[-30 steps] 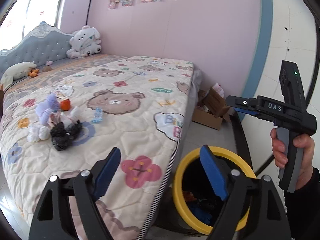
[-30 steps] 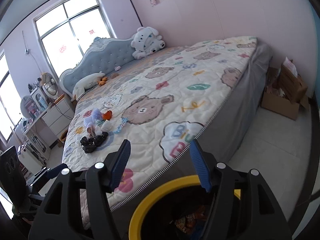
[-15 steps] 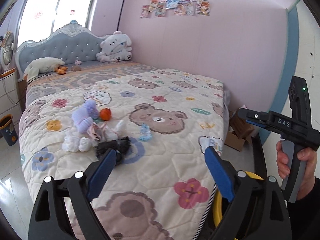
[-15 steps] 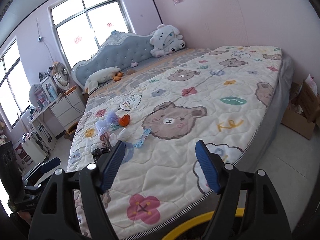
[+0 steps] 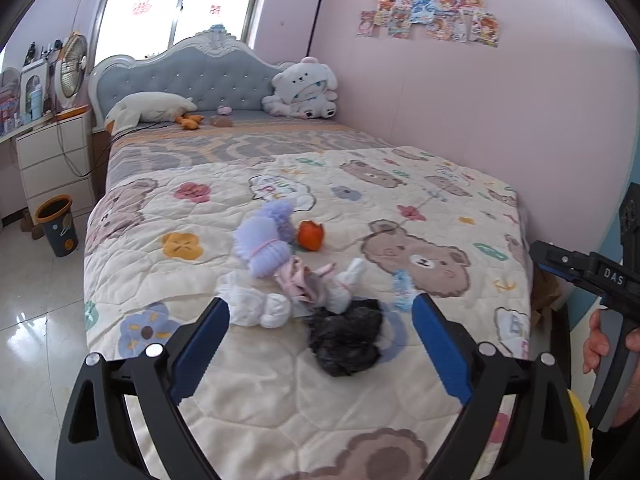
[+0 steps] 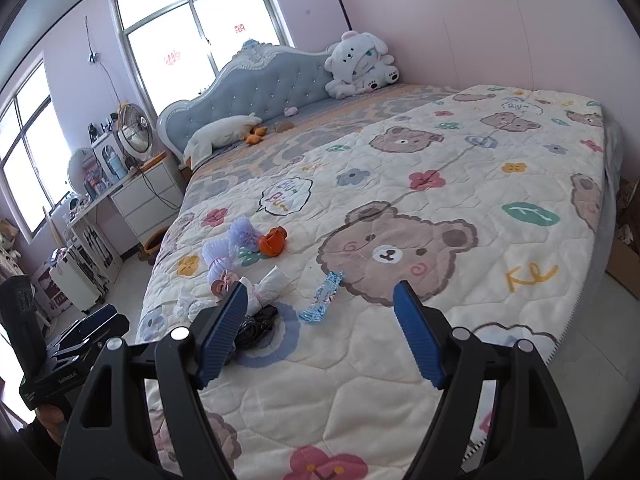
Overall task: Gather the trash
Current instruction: 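Move both open tools back over the bed toward the remaining tissues and black item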
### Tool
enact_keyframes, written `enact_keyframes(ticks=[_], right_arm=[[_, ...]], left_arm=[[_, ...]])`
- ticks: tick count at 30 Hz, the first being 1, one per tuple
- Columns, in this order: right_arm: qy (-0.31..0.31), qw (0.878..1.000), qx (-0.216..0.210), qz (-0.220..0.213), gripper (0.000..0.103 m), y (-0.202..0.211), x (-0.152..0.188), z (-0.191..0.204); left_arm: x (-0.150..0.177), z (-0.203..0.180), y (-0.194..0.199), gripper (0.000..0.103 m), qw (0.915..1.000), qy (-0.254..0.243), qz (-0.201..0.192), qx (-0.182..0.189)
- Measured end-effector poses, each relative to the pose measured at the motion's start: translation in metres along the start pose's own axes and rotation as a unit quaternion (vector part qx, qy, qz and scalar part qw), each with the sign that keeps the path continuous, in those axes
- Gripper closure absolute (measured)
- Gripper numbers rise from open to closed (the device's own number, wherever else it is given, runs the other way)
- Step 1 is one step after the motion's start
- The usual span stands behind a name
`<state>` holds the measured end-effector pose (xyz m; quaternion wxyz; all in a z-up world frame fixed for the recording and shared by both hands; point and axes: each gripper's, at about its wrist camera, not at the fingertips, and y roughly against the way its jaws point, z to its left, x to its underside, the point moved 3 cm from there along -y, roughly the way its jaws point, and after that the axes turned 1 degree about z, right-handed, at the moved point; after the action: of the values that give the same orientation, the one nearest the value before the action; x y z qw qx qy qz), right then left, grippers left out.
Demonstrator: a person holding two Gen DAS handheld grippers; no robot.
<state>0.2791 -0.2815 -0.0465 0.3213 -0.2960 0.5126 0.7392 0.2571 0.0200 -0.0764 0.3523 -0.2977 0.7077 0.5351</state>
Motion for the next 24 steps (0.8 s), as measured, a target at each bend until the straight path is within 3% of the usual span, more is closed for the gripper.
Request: enact_keyframes(ticks=[11,24], right_arm=[[0.007,0.999,-0.002,0.047,0.031,-0.08,-0.003,0.016],[0.004,0.995,0.024,0.094,0.031,-0.15,0.007,0.01]], left_arm=[[0.01,0.048,-0.047,0.014,0.9982,0.031,0.035,-0.038],[0.014,0.07,-0.089,0.014,0.9966,0.041,0.061,-0.038]])
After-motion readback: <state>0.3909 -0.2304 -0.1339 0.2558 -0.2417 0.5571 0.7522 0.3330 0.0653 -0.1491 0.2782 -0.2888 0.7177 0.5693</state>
